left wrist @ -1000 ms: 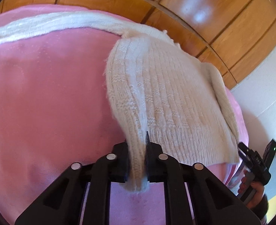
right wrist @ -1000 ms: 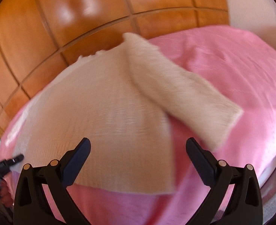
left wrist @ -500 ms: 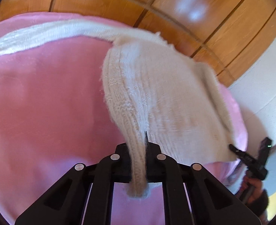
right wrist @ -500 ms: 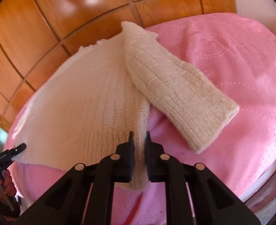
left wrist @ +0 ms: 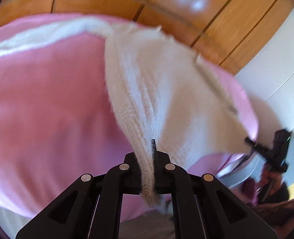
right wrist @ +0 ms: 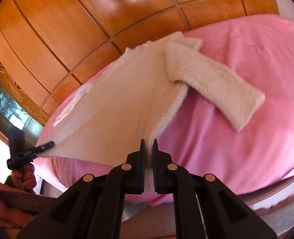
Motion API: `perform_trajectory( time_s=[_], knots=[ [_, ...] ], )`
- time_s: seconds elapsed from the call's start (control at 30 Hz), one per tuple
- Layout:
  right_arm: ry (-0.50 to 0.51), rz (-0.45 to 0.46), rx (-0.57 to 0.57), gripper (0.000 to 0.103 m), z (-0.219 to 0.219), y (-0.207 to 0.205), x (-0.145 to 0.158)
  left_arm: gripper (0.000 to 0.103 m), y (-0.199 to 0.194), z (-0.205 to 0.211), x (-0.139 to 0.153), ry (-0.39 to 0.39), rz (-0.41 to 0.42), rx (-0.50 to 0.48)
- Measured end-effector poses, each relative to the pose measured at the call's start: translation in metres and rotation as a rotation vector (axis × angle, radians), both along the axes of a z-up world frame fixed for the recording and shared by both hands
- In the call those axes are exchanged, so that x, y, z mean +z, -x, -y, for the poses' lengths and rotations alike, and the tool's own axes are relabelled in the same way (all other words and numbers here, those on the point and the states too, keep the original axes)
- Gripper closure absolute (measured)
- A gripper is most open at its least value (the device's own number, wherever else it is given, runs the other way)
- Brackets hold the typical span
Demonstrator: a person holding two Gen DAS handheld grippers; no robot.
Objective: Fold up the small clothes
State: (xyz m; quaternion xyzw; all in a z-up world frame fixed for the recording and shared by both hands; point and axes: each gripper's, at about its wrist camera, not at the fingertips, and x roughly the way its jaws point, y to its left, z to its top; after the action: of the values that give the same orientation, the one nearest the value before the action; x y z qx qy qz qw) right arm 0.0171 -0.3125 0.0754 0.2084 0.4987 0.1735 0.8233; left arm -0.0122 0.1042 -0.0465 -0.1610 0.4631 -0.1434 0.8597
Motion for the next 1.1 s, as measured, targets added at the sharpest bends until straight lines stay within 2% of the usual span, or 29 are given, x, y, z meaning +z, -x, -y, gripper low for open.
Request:
perform_trajectory(
  time_s=[0.07,0.1,0.13,0.17,0.2,0.27,0.33,0.37,0.47,0.53,0.6,0.67,0.7,0.73,0.8,0.87,1.1],
  knots=[
    [0.013,-0.033,-0.019,0.092,0.004,0.001,-0.015,0.096,-0.003,0.006,-0.013,-0.105,-0.022,0.001],
    [0.017,-0.042,-0.039,0.084,0.007,0.001,-0.023,0.092,-0.005,0.01,-0.014,-0.138,-0.025,-0.002],
    [0.006,-0.048,-0.051,0.061,0.01,0.001,-0.027,0.082,-0.005,0.011,-0.009,-0.143,-0.013,-0.005],
    [-0.007,-0.049,-0.062,0.049,0.012,0.001,-0.027,0.067,-0.006,0.01,-0.002,-0.14,0.014,-0.004],
    [-0.019,-0.032,-0.085,0.041,0.017,0.001,-0.023,0.047,-0.006,0.009,0.011,-0.131,0.07,0.01],
    [-0.026,0.029,-0.128,0.039,0.03,0.001,-0.012,0.031,-0.009,0.002,0.028,-0.109,0.154,0.065],
    [0.028,0.052,-0.206,0.033,0.045,-0.005,-0.007,0.03,-0.02,-0.006,0.039,-0.046,0.203,0.126],
    [0.054,0.053,-0.261,0.032,0.056,-0.009,-0.008,0.026,-0.027,-0.007,0.04,-0.016,0.204,0.147],
    [0.091,0.016,-0.384,0.032,0.086,-0.025,-0.02,0.025,-0.051,0.001,0.033,0.052,0.198,0.169],
    [0.097,-0.005,-0.416,0.033,0.094,-0.037,-0.027,0.025,-0.07,0.016,0.023,0.021,0.188,0.15],
    [0.096,-0.037,-0.425,0.034,0.099,-0.053,-0.039,0.025,-0.084,0.029,0.012,-0.04,0.182,0.136],
    [0.103,-0.066,-0.437,0.044,0.097,-0.063,-0.047,0.025,-0.095,0.042,-0.001,-0.105,0.197,0.109],
    [0.11,-0.061,-0.434,0.056,0.094,-0.062,-0.047,0.025,-0.099,0.046,-0.01,-0.141,0.192,0.109],
    [0.142,-0.06,-0.422,0.074,0.089,-0.069,-0.049,0.025,-0.105,0.049,-0.021,-0.17,0.174,0.108],
    [0.181,-0.06,-0.386,0.096,0.085,-0.074,-0.046,0.02,-0.111,0.05,-0.038,-0.189,0.152,0.098],
    [0.221,-0.04,-0.368,0.096,0.083,-0.077,-0.04,0.013,-0.105,0.047,-0.037,-0.153,0.186,0.084],
    [0.313,0.037,-0.493,0.097,0.133,-0.084,-0.012,0.008,-0.099,0.052,-0.038,-0.175,0.189,0.052]
  ],
)
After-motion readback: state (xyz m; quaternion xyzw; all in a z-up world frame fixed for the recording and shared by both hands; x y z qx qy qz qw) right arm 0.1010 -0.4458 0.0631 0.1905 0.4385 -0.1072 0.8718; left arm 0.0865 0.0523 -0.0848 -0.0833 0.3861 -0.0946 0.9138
